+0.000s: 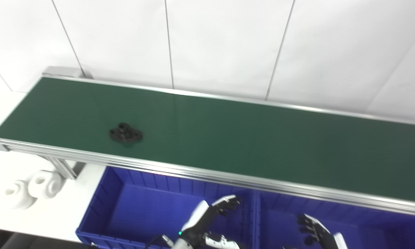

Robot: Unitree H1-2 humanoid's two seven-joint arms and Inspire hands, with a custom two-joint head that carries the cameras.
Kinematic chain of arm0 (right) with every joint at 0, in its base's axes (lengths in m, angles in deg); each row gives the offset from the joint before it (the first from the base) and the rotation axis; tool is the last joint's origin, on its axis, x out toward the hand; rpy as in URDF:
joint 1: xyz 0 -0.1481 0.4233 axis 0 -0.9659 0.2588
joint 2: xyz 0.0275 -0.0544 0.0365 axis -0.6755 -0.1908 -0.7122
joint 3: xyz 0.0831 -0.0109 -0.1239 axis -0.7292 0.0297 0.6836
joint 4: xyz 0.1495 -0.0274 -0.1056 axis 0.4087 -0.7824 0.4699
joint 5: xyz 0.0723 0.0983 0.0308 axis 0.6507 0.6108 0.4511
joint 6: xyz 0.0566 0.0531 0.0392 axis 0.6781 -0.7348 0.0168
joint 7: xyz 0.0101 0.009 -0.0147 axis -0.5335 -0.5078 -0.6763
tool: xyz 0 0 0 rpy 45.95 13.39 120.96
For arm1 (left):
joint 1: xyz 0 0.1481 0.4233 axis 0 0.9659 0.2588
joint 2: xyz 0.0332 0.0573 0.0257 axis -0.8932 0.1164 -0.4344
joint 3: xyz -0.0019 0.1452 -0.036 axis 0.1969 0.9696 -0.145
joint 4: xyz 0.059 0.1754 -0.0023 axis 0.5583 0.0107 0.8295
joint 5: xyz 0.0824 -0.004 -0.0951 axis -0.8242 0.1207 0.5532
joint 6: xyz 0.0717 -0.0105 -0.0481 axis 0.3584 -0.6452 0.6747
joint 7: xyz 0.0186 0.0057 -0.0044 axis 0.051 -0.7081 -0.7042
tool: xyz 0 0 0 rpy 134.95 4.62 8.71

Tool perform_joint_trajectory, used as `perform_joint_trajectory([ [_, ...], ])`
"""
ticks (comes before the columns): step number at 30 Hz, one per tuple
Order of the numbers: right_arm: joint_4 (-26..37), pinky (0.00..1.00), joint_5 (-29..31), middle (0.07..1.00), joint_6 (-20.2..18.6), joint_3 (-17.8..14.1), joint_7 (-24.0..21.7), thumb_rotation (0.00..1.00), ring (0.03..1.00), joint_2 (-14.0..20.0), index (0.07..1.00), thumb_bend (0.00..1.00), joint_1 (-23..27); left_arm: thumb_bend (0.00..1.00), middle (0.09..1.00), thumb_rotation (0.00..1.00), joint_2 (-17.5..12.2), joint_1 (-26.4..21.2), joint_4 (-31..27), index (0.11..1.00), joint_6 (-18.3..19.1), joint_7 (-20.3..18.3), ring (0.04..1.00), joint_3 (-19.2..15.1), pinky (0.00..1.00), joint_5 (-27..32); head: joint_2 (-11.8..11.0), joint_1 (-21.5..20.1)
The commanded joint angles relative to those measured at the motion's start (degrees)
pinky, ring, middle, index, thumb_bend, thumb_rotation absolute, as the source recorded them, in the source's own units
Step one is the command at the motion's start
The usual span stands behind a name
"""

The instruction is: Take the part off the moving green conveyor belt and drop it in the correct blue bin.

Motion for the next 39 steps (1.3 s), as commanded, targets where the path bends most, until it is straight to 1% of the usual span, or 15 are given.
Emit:
perform_joint_trajectory([
  [1, 0.0, 0.65, 1.4, 0.78, 3.7, -0.6, 0.4, 0.24, 0.739, 0.8, 0.792, 0.6, 0.7, 0.73, 0.84, 0.3, 0.9, -1.4, -0.6, 0.85, -2.4, 1.7, 0.809, 0.2, 0.74, -0.4, -0.4, -0.2],
  [6, -2.3, 0.65, 2.4, 0.786, 5.7, -0.4, 0.5, 0.2, 0.744, 1.2, 0.793, 0.6, 1.4, 0.73, 0.836, 0.3, 0.9, -2.1, 1.0, 0.848, -2.5, 3.5, 0.807, 1.4, 0.75, 0.0, -1.8, -0.1],
  [13, -4.5, 0.66, 2.2, 0.789, 6.0, 0.0, 1.4, 0.15, 0.744, 1.7, 0.791, 0.59, 2.2, 0.74, 0.836, 0.33, 0.5, -3.6, 3.9, 0.849, -2.5, 6.0, 0.806, 4.1, 0.75, 1.0, -4.6, 1.6],
  [18, -5.0, 0.66, 1.4, 0.778, 6.1, 0.2, 3.6, 0.07, 0.737, 1.7, 0.783, 0.6, 2.4, 0.73, 0.834, 0.3, 0.4, -4.2, 5.0, 0.846, -2.5, 8.0, 0.805, 5.9, 0.74, 2.3, -5.0, 1.3],
  [20, -4.9, 0.66, 1.5, 0.768, 6.1, 0.6, 5.8, 0.07, 0.73, 1.7, 0.776, 0.62, 2.4, 0.73, 0.828, 0.27, 0.3, -4.1, 4.7, 0.837, -2.5, 10.0, 0.802, 6.9, 0.74, 3.1, -5.3, 1.1],
  [23, -3.4, 0.71, 5.7, 0.789, 6.2, 1.1, 6.5, 0.1, 0.763, 1.7, 0.786, 0.61, 1.7, 0.71, 0.827, 0.23, 0.1, -4.3, 5.2, 0.837, -2.5, 13.4, 0.803, 8.7, 0.75, 3.8, -5.8, 0.1],
  [27, 3.3, 0.73, 11.2, 0.803, 6.2, 1.8, 4.1, 0.01, 0.778, 1.7, 0.797, 0.58, 0.0, 0.71, 0.827, 0.23, 0.0, -4.5, 5.6, 0.839, -2.5, 16.8, 0.796, 10.1, 0.74, 4.6, -5.4, -2.4],
  [29, 6.9, 0.73, 11.1, 0.794, 6.2, 2.4, 4.2, 0.01, 0.769, 2.3, 0.788, 0.59, -0.4, 0.7, 0.829, 0.23, -0.4, -4.7, 5.5, 0.842, -2.5, 17.8, 0.8, 11.0, 0.74, 4.9, -5.4, -3.1],
  [31, 10.4, 0.71, 10.0, 0.788, 6.2, 2.9, 4.8, 0.09, 0.76, 2.9, 0.78, 0.62, -0.3, 0.69, 0.827, 0.23, -1.0, -4.9, 5.2, 0.839, -2.5, 19.5, 0.799, 12.3, 0.74, 5.2, -4.9, -5.6],
  [32, 11.9, 0.68, 9.5, 0.782, 6.2, 3.1, 5.1, 0.18, 0.747, 3.1, 0.77, 0.66, -0.2, 0.69, 0.808, 0.22, -1.4, -5.1, 5.1, 0.819, -2.5, 20.5, 0.785, 13.1, 0.73, 5.4, -4.9, -6.8],
  [33, 14.7, 0.68, 7.8, 0.782, 6.2, 2.8, 5.2, 0.18, 0.746, 3.4, 0.769, 0.66, 0.2, 0.69, 0.807, 0.22, -2.0, -5.2, 4.7, 0.818, -2.5, 21.1, 0.784, 13.9, 0.73, 5.9, -4.6, -9.8],
  [34, 16.6, 0.65, 6.7, 0.775, 6.1, 2.6, 5.3, 0.23, 0.735, 3.5, 0.764, 0.68, 0.6, 0.67, 0.799, 0.23, -2.4, -5.3, 4.3, 0.808, -2.5, 21.6, 0.778, 14.5, 0.73, 6.3, -4.6, -9.8],
  [35, 19.0, 0.64, 4.9, 0.771, 5.7, 2.0, 4.7, 0.26, 0.73, 3.5, 0.762, 0.69, 1.1, 0.67, 0.795, 0.23, -3.1, -5.3, 3.8, 0.803, -2.5, 21.6, 0.775, 14.9, 0.73, 6.7, -4.4, -12.8],
  [36, 20.6, 0.64, 3.8, 0.77, 5.4, 1.6, 4.2, 0.3, 0.728, 3.4, 0.763, 0.71, 1.5, 0.66, 0.79, 0.24, -3.5, -5.3, 3.4, 0.796, -2.5, 21.7, 0.771, 15.3, 0.72, 7.0, -4.4, -12.8],
  [39, 27.4, 0.65, -0.7, 0.764, -0.5, 0.9, 2.1, 0.32, 0.733, 3.1, 0.766, 0.74, 3.2, 0.65, 0.793, 0.24, -5.0, -5.0, 1.8, 0.794, -2.5, 21.1, 0.775, 15.8, 0.73, 8.2, -3.7, -19.5],
])
